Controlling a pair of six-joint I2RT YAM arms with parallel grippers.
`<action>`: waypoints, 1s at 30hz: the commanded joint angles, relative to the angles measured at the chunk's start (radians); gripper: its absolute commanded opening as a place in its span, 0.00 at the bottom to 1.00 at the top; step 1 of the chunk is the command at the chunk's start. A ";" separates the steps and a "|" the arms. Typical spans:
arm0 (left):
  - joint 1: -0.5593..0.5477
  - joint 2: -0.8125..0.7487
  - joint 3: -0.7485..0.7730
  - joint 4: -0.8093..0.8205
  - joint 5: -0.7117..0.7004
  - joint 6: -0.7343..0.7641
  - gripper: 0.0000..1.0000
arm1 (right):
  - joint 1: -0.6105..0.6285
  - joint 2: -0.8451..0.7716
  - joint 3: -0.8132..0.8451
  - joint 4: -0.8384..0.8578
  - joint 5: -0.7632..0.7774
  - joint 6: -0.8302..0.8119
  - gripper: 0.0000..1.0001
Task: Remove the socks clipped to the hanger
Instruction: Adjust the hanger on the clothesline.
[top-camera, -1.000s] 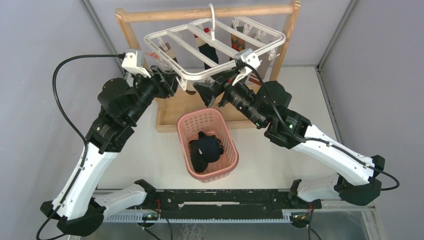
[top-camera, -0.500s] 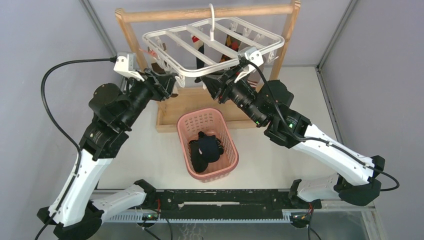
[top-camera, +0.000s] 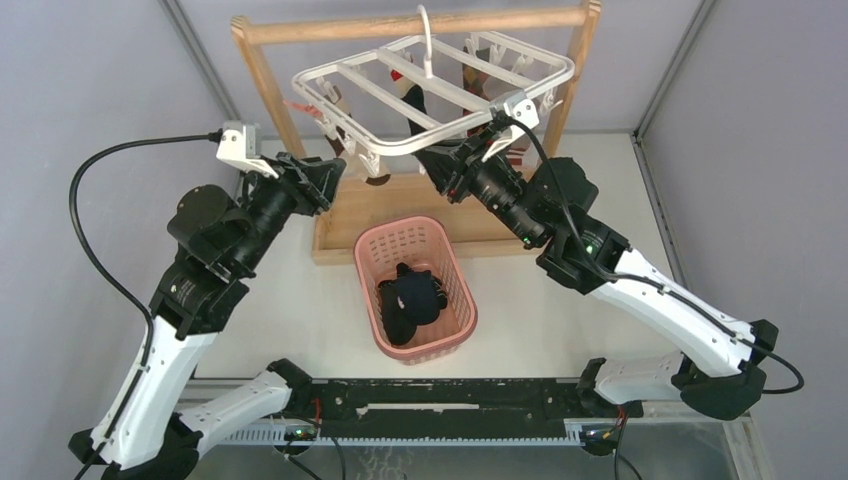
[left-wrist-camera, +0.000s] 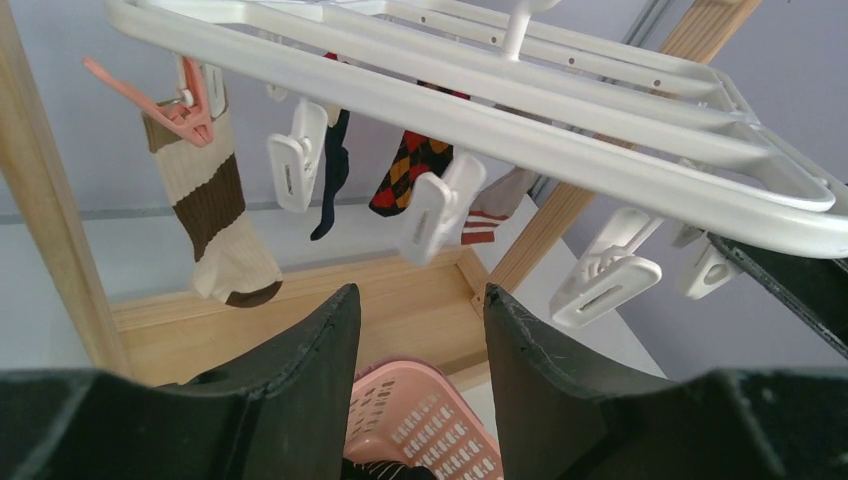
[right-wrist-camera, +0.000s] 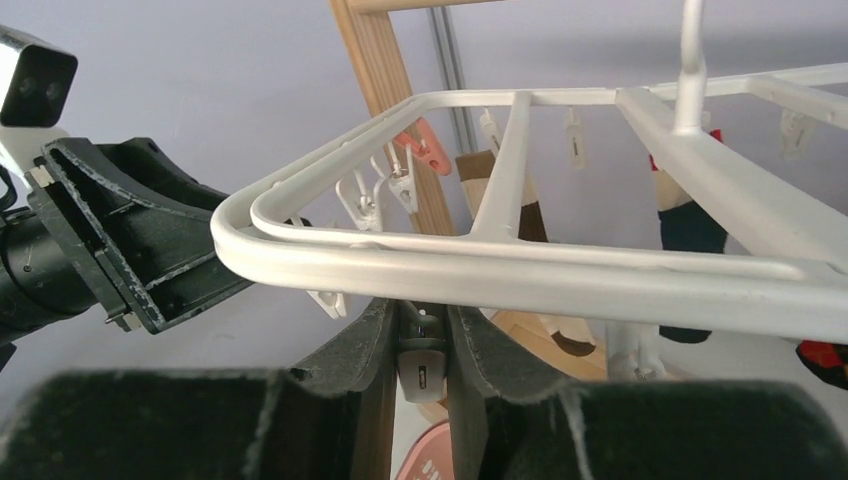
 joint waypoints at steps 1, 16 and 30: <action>-0.004 -0.024 -0.017 0.008 -0.034 0.031 0.53 | -0.049 -0.052 -0.016 0.055 0.009 0.035 0.27; -0.005 -0.056 0.007 -0.028 -0.086 0.051 0.54 | -0.205 -0.128 -0.075 0.003 -0.048 0.078 0.27; -0.005 -0.094 0.008 -0.054 -0.097 0.051 0.54 | -0.364 -0.134 -0.094 -0.026 -0.133 0.126 0.27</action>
